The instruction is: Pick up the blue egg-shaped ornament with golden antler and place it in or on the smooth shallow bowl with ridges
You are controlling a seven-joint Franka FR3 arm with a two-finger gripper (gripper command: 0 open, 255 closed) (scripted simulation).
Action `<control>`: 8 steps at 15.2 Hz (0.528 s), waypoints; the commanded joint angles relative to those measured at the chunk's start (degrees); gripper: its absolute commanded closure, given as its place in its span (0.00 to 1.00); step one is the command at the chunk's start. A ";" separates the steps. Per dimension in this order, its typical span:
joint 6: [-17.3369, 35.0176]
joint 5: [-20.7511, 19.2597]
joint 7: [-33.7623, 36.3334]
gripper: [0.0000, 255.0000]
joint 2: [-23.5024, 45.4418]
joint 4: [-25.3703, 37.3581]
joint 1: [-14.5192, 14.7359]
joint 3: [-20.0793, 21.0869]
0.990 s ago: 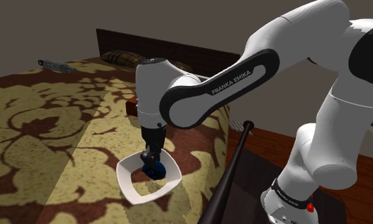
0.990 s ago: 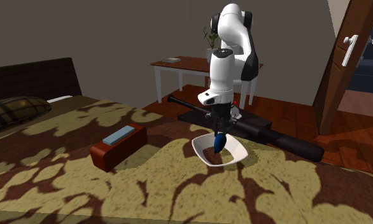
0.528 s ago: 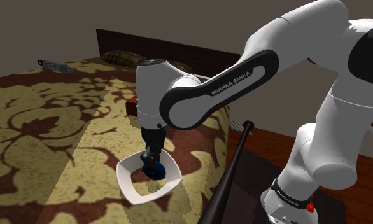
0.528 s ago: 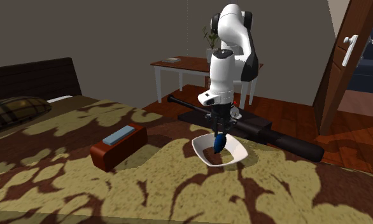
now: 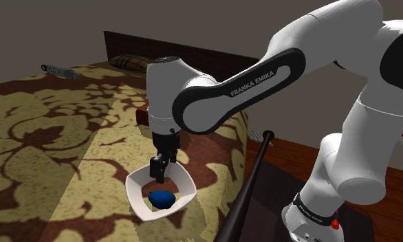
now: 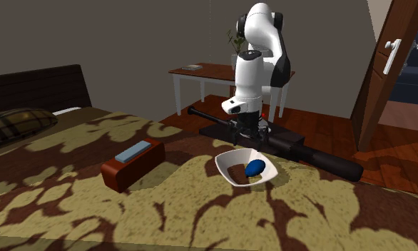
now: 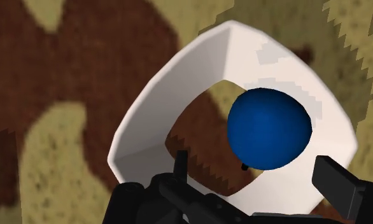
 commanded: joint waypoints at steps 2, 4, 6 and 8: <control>-4.97 0.59 -0.46 0.00 -1.82 3.18 -0.23 -0.10; -4.97 0.59 -0.47 0.00 -1.83 3.18 -0.23 -0.11; -4.97 0.59 -0.46 0.00 -1.83 3.18 -0.23 -0.11; -4.97 0.59 -0.46 0.00 -1.82 3.18 -0.23 -0.11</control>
